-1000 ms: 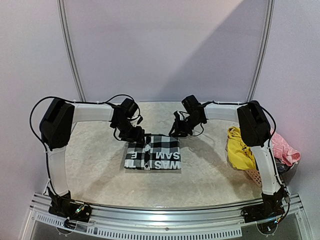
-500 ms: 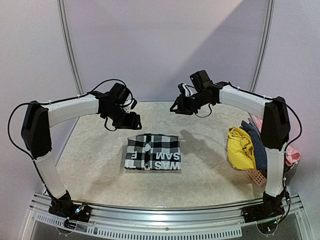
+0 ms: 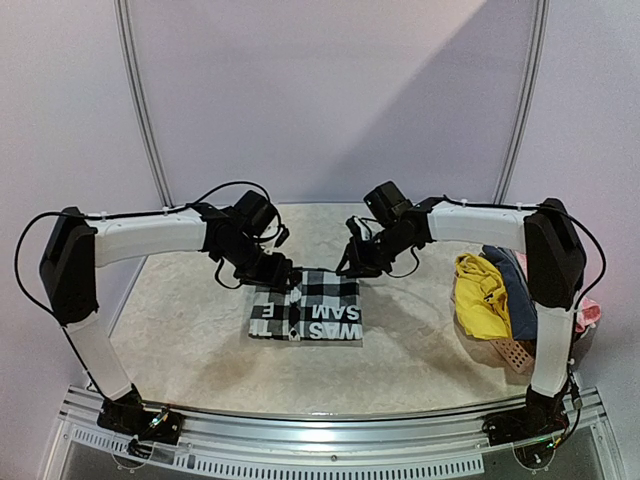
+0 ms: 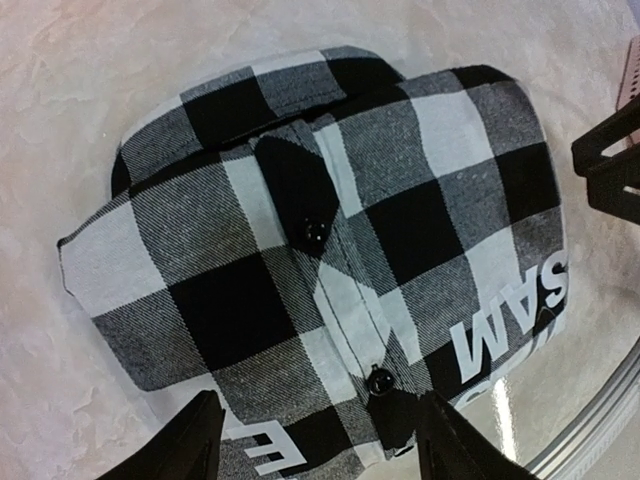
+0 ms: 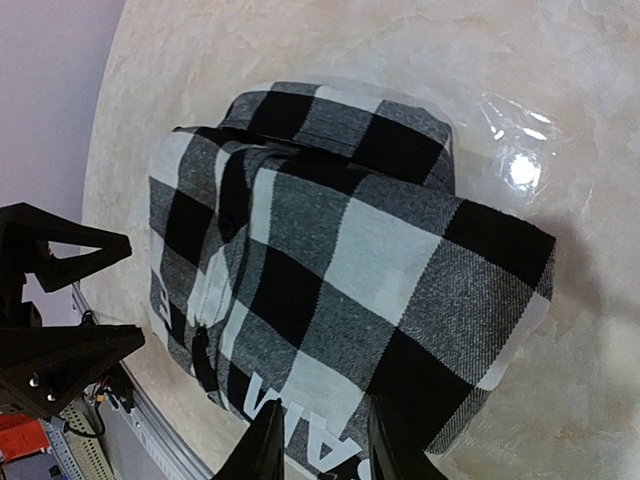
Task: Fold and stack the mixed laundry pile
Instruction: Smooth out the square-folded shirt at the center of the board, then move the square-folded shirt to the corner of the board, then pick up the square-folded shorts from the bin.
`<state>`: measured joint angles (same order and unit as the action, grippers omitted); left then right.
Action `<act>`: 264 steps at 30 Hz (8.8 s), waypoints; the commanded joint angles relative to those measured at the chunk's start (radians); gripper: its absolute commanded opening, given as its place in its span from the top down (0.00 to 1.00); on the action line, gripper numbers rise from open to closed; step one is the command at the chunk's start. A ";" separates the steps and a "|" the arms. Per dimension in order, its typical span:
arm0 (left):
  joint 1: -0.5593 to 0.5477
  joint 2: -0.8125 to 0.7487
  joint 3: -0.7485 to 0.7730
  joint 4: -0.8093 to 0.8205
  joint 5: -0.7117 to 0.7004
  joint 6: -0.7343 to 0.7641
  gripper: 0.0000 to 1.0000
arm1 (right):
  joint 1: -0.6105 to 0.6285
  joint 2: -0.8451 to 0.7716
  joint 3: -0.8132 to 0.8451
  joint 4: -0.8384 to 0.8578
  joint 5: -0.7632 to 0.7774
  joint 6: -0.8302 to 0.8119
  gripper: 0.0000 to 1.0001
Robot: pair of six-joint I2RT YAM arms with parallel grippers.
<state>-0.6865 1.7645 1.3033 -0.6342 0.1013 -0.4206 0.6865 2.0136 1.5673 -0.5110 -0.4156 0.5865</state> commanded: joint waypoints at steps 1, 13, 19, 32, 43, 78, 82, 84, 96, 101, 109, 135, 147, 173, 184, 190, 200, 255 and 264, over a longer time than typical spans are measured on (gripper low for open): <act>-0.016 0.047 -0.022 0.020 0.014 -0.012 0.33 | -0.005 0.046 -0.010 -0.029 0.043 -0.005 0.71; -0.018 0.126 0.005 0.008 0.017 0.009 0.34 | -0.019 0.150 -0.007 -0.037 0.043 -0.027 0.72; -0.018 0.151 0.040 -0.026 -0.005 0.021 0.34 | -0.035 0.168 -0.013 -0.060 0.055 -0.038 0.72; -0.107 0.087 0.141 -0.189 -0.184 0.005 0.29 | -0.017 0.007 0.012 -0.115 0.055 -0.060 0.66; -0.248 0.098 0.140 -0.206 -0.301 -0.170 0.26 | -0.015 -0.290 -0.141 -0.183 0.197 0.017 0.57; -0.152 0.290 0.139 -0.089 -0.232 -0.116 0.23 | 0.026 -0.807 -0.553 -0.189 0.377 0.312 0.47; -0.071 0.276 0.101 -0.065 -0.215 -0.077 0.24 | 0.029 -0.789 -0.540 -0.186 0.377 0.324 0.47; -0.031 0.275 0.090 -0.055 -0.202 -0.048 0.24 | 0.032 -0.772 -0.525 -0.188 0.377 0.325 0.47; 0.224 0.285 0.132 -0.055 -0.151 0.237 0.25 | 0.045 -0.629 -0.391 -0.225 0.358 0.303 0.47; 0.311 0.313 0.179 -0.073 -0.180 0.295 0.25 | 0.045 -0.566 -0.328 -0.255 0.337 0.273 0.47; 0.422 0.374 0.263 -0.088 -0.215 0.416 0.26 | 0.045 -0.487 -0.269 -0.272 0.310 0.245 0.46; 0.617 0.612 0.671 -0.135 -0.272 0.511 0.27 | 0.046 -0.238 -0.066 -0.290 0.206 0.190 0.46; 0.641 0.745 0.892 -0.183 -0.288 0.473 0.27 | 0.045 -0.190 -0.026 -0.311 0.196 0.168 0.46; 0.555 0.220 0.654 -0.228 -0.309 0.320 0.17 | 0.045 -0.371 0.076 -0.425 0.305 0.108 0.42; 0.284 -0.211 0.263 -0.238 -0.364 0.236 0.00 | 0.044 -0.636 -0.035 -0.541 0.529 0.151 0.16; 0.238 -0.396 0.089 -0.247 -0.257 0.118 0.00 | 0.044 -0.755 -0.084 -0.630 0.612 0.212 0.15; 0.246 -0.586 -0.073 -0.267 -0.182 0.022 0.00 | 0.038 -1.016 -0.207 -0.890 0.890 0.607 0.13; -0.077 -0.532 -0.054 -0.329 -0.155 -0.096 0.16 | -0.647 -1.248 -0.547 -0.853 0.631 0.247 0.29; -0.096 -0.526 -0.041 -0.350 -0.162 -0.095 0.17 | -0.648 -1.213 -0.540 -0.779 0.659 0.210 0.44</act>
<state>-0.7601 1.2366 1.2396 -0.9668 -0.0578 -0.5243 0.0444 0.7856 1.0267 -1.3289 0.2256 0.8249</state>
